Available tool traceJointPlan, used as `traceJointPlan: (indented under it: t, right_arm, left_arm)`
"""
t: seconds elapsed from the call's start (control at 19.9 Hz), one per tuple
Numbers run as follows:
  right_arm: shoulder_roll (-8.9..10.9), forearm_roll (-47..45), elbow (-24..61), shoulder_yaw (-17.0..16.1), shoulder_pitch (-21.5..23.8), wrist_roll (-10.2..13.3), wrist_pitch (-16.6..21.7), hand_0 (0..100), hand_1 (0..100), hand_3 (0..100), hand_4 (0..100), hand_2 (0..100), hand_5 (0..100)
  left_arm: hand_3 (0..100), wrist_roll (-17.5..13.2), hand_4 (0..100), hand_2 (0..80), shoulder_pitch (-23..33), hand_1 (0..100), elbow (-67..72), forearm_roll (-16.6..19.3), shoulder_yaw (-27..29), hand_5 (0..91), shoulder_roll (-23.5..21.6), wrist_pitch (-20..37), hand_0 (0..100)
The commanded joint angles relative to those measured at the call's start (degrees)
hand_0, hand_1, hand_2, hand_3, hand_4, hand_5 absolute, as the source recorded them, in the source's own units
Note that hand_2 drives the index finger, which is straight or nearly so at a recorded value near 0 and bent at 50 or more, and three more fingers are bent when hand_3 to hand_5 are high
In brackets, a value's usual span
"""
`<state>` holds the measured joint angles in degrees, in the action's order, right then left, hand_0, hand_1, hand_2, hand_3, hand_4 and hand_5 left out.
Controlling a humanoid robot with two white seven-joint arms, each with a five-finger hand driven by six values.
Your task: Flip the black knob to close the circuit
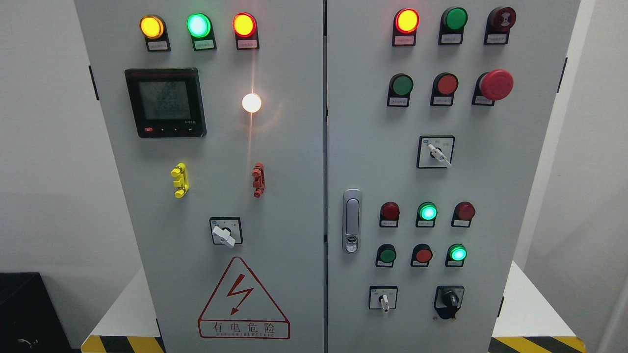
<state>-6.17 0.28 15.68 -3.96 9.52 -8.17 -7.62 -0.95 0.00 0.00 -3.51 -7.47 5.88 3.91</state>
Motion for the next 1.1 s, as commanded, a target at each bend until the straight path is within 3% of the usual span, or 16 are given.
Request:
traceJointPlan:
  t: [0.0, 0.65, 0.85, 0.95, 1.05]
  right_arm:
    - [0.55, 1.9, -1.3, -1.4, -0.6, 0.3, 0.2, 0, 9, 0, 0, 0, 0]
    - [1.95, 2.0, -1.7, -0.1, -1.3, 0.0, 1.9, 0, 10, 0, 0, 0, 0]
    - [1.95, 2.0, -1.3, 0.9, -1.9, 0.0, 5.9, 0, 11, 0, 0, 0, 0]
    - [1.95, 1.7, -1.0, 0.7, -2.6, -0.3, 8.2, 0, 11, 8, 6, 0, 0]
    - [1.69, 1.2, -0.7, 0.4, -3.1, -2.6, 12.5, 0, 13, 14, 11, 3, 0]
  left_arm:
    - [0, 0.0, 0, 0.0, 1.2, 56, -1.3, 0.0, 0.0, 0.0, 0.0, 0.0, 12]
    - [0, 0.0, 0, 0.0, 1.2, 56, -1.3, 0.0, 0.0, 0.0, 0.0, 0.0, 12]
    - [0, 0.0, 0, 0.0, 1.2, 56, -1.3, 0.0, 0.0, 0.0, 0.0, 0.0, 12]
    - [0, 0.0, 0, 0.0, 1.2, 56, -1.3, 0.0, 0.0, 0.0, 0.0, 0.0, 12]
    - [0, 0.0, 0, 0.0, 1.2, 56, -1.3, 0.0, 0.0, 0.0, 0.0, 0.0, 12]
